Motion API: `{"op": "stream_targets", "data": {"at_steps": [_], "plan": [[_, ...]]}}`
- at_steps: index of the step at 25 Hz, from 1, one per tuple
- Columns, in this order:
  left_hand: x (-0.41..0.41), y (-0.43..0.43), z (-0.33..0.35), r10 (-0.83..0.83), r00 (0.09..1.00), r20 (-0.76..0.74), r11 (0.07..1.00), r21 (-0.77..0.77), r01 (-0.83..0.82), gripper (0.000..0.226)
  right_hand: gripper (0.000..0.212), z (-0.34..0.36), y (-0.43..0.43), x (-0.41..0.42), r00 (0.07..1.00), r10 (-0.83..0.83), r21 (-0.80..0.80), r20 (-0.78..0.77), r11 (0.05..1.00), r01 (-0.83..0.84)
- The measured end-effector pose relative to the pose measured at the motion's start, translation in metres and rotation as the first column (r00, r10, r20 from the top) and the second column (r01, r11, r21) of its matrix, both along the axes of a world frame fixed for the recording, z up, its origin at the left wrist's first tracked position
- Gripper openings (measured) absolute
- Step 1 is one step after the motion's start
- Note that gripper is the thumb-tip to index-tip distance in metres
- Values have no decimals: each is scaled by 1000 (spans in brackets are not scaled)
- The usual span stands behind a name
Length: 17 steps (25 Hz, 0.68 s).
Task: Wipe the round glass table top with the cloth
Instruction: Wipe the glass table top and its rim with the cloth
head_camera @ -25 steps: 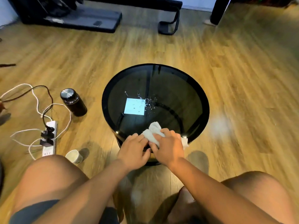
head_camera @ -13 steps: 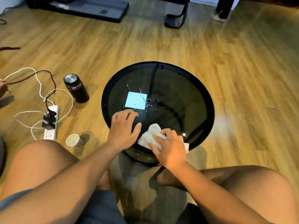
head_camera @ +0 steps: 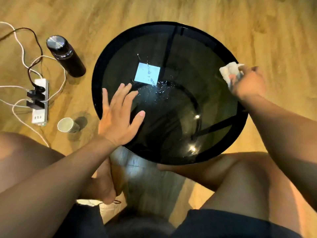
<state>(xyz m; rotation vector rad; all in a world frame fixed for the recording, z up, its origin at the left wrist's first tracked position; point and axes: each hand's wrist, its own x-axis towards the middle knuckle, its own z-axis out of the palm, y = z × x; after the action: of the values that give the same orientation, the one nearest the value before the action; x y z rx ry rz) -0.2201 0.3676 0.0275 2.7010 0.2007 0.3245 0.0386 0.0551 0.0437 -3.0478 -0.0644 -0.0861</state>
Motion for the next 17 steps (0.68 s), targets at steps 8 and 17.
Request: {"op": "stream_targets", "data": {"at_steps": [8, 17], "plan": [[1, 0, 3, 2, 1000, 7, 1000, -6, -2, 58, 42, 14, 76, -130, 969, 247, 111, -34, 964, -241], [-3, 2, 1, -1, 997, 78, 996, -83, 8, 56, 32, 6, 129, -242, 815, 579, 206, -34, 802, -561]]}}
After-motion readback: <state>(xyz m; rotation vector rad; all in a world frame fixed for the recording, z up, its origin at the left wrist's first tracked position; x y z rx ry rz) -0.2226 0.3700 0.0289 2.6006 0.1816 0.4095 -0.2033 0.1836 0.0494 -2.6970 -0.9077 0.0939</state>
